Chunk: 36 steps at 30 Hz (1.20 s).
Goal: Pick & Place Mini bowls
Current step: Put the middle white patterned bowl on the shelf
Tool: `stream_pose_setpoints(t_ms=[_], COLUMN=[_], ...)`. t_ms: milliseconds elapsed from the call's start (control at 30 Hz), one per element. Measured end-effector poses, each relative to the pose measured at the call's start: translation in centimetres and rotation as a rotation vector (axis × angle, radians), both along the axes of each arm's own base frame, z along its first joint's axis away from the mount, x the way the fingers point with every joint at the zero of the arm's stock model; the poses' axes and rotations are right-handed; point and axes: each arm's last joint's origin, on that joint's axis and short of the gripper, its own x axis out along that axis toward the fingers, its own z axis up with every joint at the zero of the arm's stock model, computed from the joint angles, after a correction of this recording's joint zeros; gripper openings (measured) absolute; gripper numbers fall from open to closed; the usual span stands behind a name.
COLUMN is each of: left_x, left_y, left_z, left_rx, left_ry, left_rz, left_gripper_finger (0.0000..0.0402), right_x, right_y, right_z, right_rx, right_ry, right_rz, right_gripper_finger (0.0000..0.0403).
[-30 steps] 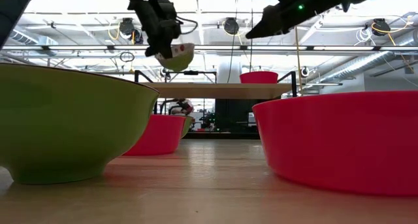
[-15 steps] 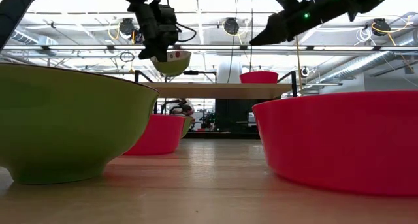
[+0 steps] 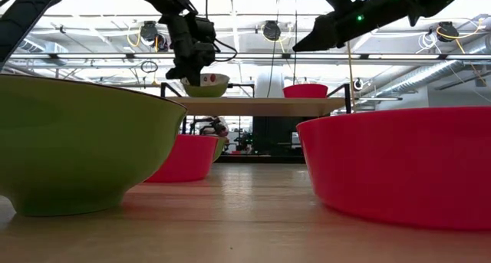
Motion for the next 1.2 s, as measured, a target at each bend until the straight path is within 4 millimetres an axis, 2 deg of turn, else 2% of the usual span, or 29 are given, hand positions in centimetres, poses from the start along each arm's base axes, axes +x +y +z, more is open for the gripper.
stream_pose_setpoints(t_ms=[233,633,967,1200], left_x=[-0.03,-0.05,-0.12,-0.30], left_y=[-0.02,0.00,-0.04,0.02], left_z=[-0.17,-0.18,-0.18,-0.23], left_rx=[0.004,0.014,0.013,0.048], left_ry=[0.019,0.021,0.024,0.073], left_rz=[-0.003,-0.034,-0.053,-0.047], left_gripper_finger=[0.0074,0.0096,0.0207,0.0251], right_x=[0.00,0.00,0.00,0.00], right_y=[0.00,0.00,0.00,0.00], right_z=[0.00,-0.06,-0.10,-0.10], right_rx=[0.000,0.002,0.003,0.003], right_ry=[0.000,0.006,0.009,0.009], right_rz=[0.000,0.000,0.000,0.001], right_gripper_finger=[0.0155,0.0155,0.0155,0.0155])
